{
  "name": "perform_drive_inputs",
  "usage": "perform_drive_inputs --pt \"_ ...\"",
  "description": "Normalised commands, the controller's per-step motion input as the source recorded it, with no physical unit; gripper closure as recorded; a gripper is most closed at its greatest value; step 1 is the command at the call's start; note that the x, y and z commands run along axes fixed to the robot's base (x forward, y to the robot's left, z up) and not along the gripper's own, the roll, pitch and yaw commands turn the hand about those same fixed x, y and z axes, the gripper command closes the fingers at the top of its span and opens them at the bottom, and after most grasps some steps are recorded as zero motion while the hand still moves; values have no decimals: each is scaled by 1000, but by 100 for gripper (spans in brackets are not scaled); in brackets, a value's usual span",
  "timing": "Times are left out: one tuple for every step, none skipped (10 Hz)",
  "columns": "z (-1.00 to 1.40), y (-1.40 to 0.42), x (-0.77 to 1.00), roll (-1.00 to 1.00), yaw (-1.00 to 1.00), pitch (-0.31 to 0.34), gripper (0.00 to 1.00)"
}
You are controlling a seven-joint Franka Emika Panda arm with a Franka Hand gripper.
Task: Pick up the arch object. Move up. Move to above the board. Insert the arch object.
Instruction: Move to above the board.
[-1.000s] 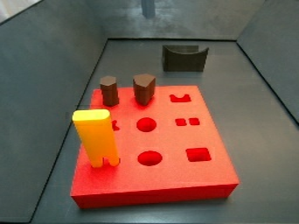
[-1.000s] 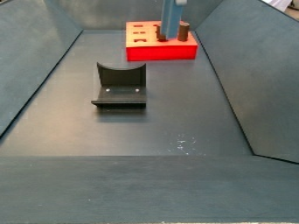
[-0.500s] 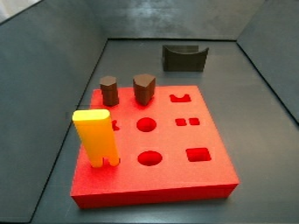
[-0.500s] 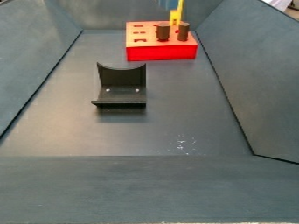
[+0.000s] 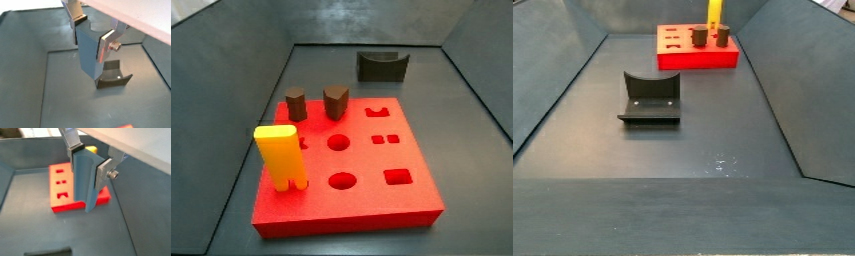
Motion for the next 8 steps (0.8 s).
perform_drive_inputs --pt "146 -1000 3 17 1000 71 100" --pt "152 -1000 13 17 1000 82 100" --pt "155 -1000 22 17 1000 89 100" --pt "156 -1000 51 22 1000 105 100" --pt "147 -925 73 23 1000 121 100" --pt "97 -551 79 29 1000 149 100" --pt "72 -389 83 32 1000 160 100" --pt "45 -205 70 45 1000 185 100"
